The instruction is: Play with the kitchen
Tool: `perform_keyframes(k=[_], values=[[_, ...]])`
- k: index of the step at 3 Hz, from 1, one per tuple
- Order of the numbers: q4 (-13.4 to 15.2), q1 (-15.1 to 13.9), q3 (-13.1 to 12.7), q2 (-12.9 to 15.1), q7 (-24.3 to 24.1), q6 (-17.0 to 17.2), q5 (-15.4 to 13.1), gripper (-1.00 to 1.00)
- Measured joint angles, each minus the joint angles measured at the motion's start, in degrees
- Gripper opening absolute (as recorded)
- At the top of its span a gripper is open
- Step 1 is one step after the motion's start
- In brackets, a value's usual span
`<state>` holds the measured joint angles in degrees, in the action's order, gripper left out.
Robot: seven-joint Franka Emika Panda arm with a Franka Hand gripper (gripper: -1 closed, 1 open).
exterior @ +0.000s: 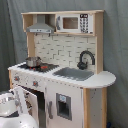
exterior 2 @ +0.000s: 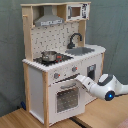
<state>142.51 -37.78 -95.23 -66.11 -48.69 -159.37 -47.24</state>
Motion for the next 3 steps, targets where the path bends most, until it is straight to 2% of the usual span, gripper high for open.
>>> perform_keyframes(k=[2, 3], values=[[-5.5, -9.0, -2.6, -1.5, 4.4, -0.7, 0.0, 1.00], [-3.0, -3.8, -0.7, -1.7, 4.6, -0.7, 0.0, 1.00]])
